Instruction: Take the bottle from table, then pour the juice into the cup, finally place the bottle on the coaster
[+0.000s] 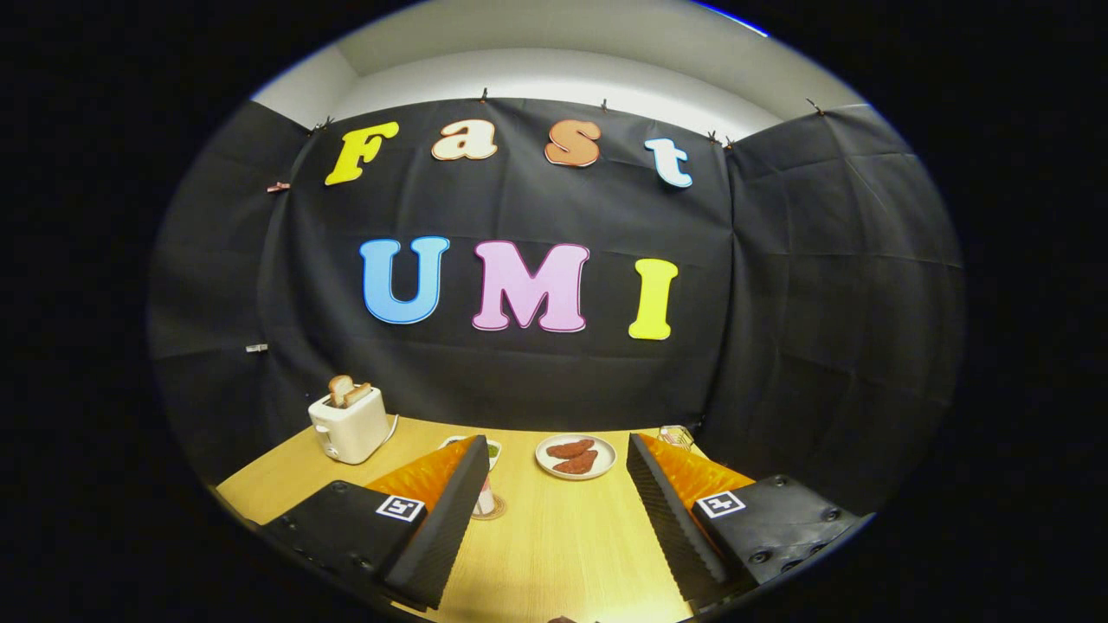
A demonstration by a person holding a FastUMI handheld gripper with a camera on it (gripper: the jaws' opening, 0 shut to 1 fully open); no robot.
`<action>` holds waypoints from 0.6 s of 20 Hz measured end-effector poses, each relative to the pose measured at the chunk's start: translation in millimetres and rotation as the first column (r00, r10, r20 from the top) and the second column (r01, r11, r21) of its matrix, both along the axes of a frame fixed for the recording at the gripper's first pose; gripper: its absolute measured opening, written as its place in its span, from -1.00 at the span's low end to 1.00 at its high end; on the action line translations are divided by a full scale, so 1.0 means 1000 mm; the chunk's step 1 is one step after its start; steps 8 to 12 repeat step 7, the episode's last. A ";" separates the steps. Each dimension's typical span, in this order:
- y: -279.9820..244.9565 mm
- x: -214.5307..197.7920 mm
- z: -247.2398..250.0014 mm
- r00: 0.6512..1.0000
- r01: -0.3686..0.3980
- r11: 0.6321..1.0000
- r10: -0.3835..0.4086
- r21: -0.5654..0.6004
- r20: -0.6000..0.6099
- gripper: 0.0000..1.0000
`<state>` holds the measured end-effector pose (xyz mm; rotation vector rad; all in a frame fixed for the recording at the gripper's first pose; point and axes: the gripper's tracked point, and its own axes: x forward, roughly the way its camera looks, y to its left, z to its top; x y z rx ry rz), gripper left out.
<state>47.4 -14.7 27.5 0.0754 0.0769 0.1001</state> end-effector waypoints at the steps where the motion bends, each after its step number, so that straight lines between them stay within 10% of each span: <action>1: 0.003 0.001 -0.001 1.000 -0.009 1.000 0.009 0.016 -0.006 0.96; 12: 0.002 0.013 -0.003 1.000 0.002 1.000 -0.002 0.031 -0.008 0.95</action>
